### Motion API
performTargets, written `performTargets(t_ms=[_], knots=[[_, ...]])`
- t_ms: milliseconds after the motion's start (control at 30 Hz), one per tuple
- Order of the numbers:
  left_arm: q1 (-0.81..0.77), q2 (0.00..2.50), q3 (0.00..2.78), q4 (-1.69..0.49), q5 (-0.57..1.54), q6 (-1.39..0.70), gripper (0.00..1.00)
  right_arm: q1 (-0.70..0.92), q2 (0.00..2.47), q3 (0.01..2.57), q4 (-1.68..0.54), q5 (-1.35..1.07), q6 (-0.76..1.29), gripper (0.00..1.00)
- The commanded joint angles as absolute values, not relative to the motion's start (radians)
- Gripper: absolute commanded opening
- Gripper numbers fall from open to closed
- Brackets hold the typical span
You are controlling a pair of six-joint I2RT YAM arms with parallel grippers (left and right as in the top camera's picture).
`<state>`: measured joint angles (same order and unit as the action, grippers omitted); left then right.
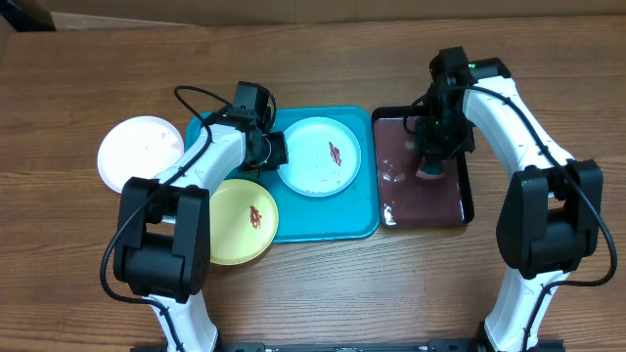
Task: Clean dirty plates on tray and stack at the side
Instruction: 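Dip the sponge in the water with the right gripper, then carry the sponge with the right gripper over the light-blue plate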
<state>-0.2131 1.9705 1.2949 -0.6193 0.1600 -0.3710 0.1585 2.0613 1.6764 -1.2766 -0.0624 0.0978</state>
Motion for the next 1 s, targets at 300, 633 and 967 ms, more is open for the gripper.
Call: performTargets(t_ms=[300, 633, 967], knots=[[-0.218, 1.975, 1.283, -0.62, 0.161, -0.374, 0.14, 0.242, 2.009, 1.601, -1.189, 0.062, 0.131, 0.04], [-0.218, 1.975, 1.283, -0.625, 0.17, -0.374, 0.04, 0.253, 1.985, 1.73, -1.286, 0.089, 0.122, 0.04], [-0.218, 1.975, 1.283, -0.627, 0.223, -0.374, 0.04, 0.306, 1.958, 1.898, -1.307, -0.038, 0.078, 0.04]])
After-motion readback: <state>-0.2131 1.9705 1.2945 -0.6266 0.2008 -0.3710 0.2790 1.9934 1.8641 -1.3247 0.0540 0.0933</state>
